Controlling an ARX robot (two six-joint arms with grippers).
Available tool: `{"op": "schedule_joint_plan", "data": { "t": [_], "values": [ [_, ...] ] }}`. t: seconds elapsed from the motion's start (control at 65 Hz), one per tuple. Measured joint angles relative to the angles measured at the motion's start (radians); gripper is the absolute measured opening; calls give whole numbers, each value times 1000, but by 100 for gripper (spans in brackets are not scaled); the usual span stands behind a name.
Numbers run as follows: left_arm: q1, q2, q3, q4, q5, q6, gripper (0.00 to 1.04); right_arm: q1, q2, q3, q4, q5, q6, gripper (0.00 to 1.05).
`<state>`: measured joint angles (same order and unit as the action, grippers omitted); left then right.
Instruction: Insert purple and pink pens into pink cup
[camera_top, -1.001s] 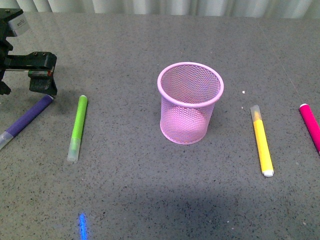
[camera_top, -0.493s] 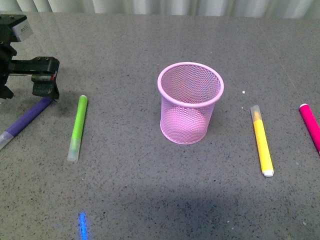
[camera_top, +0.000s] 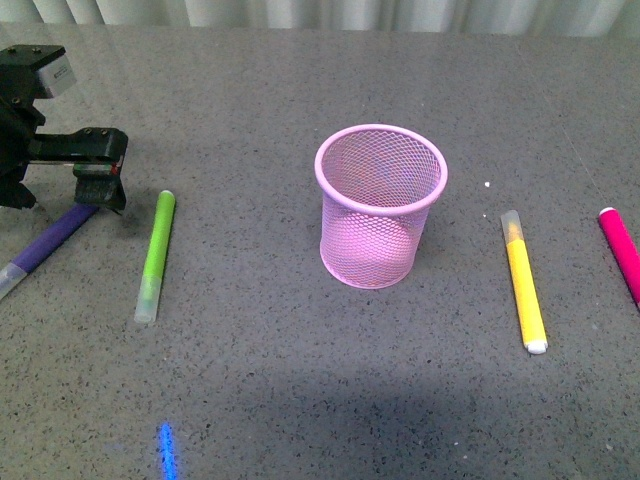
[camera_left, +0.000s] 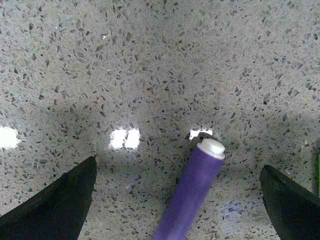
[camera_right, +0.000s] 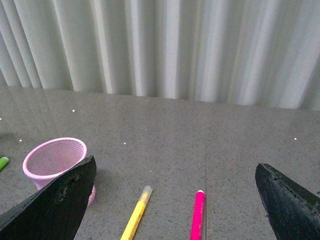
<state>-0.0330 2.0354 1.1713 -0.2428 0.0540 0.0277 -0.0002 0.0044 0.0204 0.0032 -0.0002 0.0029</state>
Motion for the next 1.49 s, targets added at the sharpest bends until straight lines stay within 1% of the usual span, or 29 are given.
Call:
{"op": "schedule_joint_plan", "data": {
  "t": [0.2,0.246,0.262,0.323,0.339,0.385,0.4,0.508,0.523,0.57,0.585,0.631,0.647,0.693,0.754,0.816,0.847,1.016,1.155,1.293,1.416,1.493],
  "values": [
    [0,2,-9,8,1,-3,97,0,0,0,0,0,0,97],
    [0,2,-9,9,2,-4,94,0,0,0,0,0,0,97],
    [0,2,-10,10,1,-5,90,0,0,0,0,0,0,97],
    [0,4,-10,13,1,-7,83,0,0,0,0,0,0,97],
    [0,5,-10,13,1,-8,80,0,0,0,0,0,0,97],
    [0,6,-10,14,0,-10,74,0,0,0,0,0,0,97],
    [0,7,-10,15,-1,-11,71,0,0,0,0,0,0,97],
    [0,8,-10,17,-2,-15,56,0,0,0,0,0,0,97],
    [0,8,-10,18,-3,-16,53,0,0,0,0,0,0,97],
    [-1,8,-11,21,-1,-15,48,0,0,0,0,0,0,97],
    [-2,8,-12,21,3,-15,44,0,0,0,0,0,0,97],
    [-2,7,-12,21,6,-15,39,0,0,0,0,0,0,97],
    [-2,7,-13,21,6,-15,35,0,0,0,0,0,0,97],
    [-3,7,-13,21,6,-15,30,0,0,0,0,0,0,97],
    [-3,3,-14,21,9,-15,19,0,0,0,0,0,0,97],
    [-4,-8,-16,21,18,-18,12,0,0,0,0,0,0,97],
    [-4,-16,-17,21,27,-19,9,0,0,0,0,0,0,97],
    [-3,-125,-15,16,34,-30,8,0,0,0,0,0,0,97],
    [2,-272,18,-14,75,-40,8,0,0,0,0,0,0,97],
    [-7,-418,51,-41,92,-37,8,0,0,0,0,0,0,97],
    [-60,-521,57,-27,89,-53,8,0,0,0,0,0,0,97],
    [-136,-558,48,11,48,-68,8,0,0,0,0,0,0,97]
  ]
}}
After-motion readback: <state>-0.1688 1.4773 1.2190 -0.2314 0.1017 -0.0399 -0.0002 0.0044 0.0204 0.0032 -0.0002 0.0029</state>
